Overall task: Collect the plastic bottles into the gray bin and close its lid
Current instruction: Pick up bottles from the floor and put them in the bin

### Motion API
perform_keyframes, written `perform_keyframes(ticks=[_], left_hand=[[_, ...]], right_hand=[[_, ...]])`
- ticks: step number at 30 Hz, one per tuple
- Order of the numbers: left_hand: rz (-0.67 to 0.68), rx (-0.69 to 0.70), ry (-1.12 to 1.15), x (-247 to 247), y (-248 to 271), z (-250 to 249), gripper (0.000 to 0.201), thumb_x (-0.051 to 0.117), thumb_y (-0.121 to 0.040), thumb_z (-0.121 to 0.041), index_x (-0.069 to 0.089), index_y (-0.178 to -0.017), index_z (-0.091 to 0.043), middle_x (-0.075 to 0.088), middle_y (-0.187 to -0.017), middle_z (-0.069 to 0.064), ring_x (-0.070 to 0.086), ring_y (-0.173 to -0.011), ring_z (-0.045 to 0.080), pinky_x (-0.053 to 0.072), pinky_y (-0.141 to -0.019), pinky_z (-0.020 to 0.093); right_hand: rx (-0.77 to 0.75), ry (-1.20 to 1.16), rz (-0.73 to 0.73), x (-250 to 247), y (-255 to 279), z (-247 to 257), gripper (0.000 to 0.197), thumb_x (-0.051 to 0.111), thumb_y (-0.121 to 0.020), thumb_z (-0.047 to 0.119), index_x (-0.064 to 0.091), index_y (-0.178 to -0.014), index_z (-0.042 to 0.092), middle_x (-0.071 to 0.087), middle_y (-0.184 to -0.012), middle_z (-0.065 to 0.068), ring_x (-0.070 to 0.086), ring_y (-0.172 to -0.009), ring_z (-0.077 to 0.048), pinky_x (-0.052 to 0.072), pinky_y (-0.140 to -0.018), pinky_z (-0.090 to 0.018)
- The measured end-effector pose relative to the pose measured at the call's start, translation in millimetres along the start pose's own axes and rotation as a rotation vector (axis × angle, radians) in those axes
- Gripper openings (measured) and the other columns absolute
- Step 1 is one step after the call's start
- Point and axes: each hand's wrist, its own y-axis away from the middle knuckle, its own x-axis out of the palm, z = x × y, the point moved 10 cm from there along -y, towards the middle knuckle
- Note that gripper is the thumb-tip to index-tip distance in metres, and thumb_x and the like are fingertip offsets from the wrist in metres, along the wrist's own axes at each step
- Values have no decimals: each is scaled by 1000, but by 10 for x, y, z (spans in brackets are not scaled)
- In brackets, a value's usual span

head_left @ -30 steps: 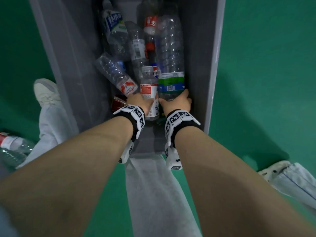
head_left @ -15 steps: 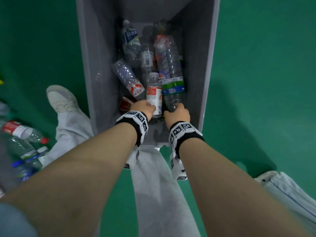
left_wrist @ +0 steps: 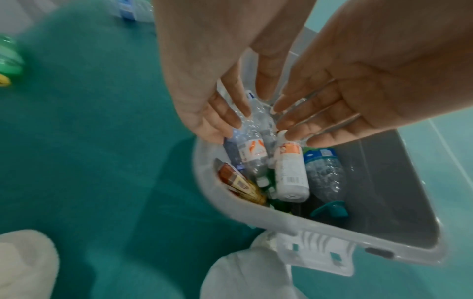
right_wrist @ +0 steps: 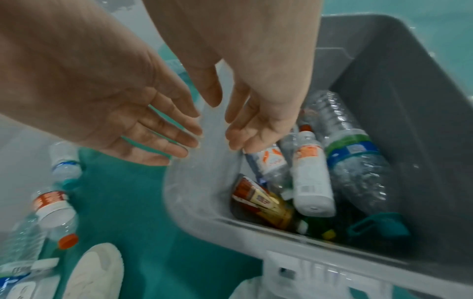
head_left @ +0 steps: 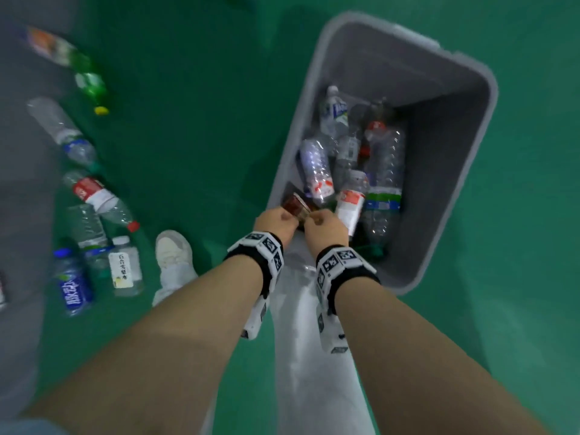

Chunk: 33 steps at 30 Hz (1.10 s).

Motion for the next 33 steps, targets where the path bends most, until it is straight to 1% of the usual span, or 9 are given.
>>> perform_keyframes(ticks=[7, 11, 13, 16, 21, 25, 27, 29, 33], left_hand=[[-103, -95, 141, -1281, -18, 1260, 25, 52, -91, -22, 64, -108, -8, 66, -112, 8, 60, -103, 26, 41, -78, 25], [-177, -208, 252, -1902, -82, 2254, 23, 53, -90, -21, 65, -105, -8, 66, -113, 9, 60, -104, 27, 44, -86, 27], [-195, -265, 317, -2085, -105, 2716, 26, 51, -91, -20, 64, -108, -5, 65, -113, 11, 59, -106, 28, 46, -90, 31], [-222, -363, 395, -2301, -163, 3465, 27, 50, -92, -20, 63, -108, -2, 65, -111, 15, 60, -103, 30, 48, -89, 34], [-211, -518, 383, -2377, -312, 4468, 31, 45, -96, -19, 61, -108, 4, 62, -112, 24, 60, -105, 36, 48, -87, 38], [-214, -596, 386, -2273, -477, 4945, 27, 47, -97, -21, 56, -86, 2, 59, -87, 17, 58, -78, 29, 41, -62, 26], [-207, -642, 377, -2113, -631, 5167, 23, 50, -96, -24, 54, -94, -2, 57, -102, 14, 57, -86, 27, 45, -76, 28], [-229, -683, 367, -1985, -728, 5258, 25, 58, -92, -24, 49, -105, -5, 37, -129, 18, 51, -98, 30, 45, -89, 33], [-222, -725, 333, -1712, -1006, 5389, 50, 68, -84, -28, 45, -120, -1, 23, -134, 16, 41, -116, 30, 43, -89, 29]], right_hand=[[-127, 117, 86, 1253, 473, 1020, 29, 47, -94, 21, 61, -119, 15, 64, -119, -7, 60, -105, -23, 37, -76, -20], [-194, 214, 172, 2174, 665, 1468, 28, 47, -94, 22, 63, -116, 14, 66, -115, -8, 59, -96, -23, 37, -74, -20], [-201, 251, 210, 2590, 698, 1584, 27, 47, -93, 23, 64, -114, 15, 67, -111, -7, 59, -88, -20, 40, -73, -22], [-231, 312, 258, 3226, 720, 1733, 27, 47, -92, 22, 65, -111, 15, 69, -109, -8, 65, -93, -23, 51, -79, -28], [-286, 451, 295, 4007, 650, 1886, 25, 48, -93, 20, 65, -110, 14, 69, -109, -8, 64, -98, -26, 49, -78, -28], [-294, 522, 302, 4384, 473, 1918, 26, 46, -93, 20, 64, -111, 13, 68, -109, -8, 64, -100, -25, 53, -88, -37], [-293, 557, 297, 4580, 339, 1910, 26, 46, -93, 20, 64, -111, 13, 68, -109, -7, 64, -100, -25, 52, -90, -37], [-296, 578, 290, 4706, 221, 1922, 25, 46, -93, 19, 64, -110, 14, 68, -108, -6, 64, -100, -24, 53, -89, -37], [-315, 612, 292, 4988, -56, 1957, 27, 50, -91, 20, 62, -116, 15, 67, -113, -4, 63, -100, -21, 53, -89, -35]])
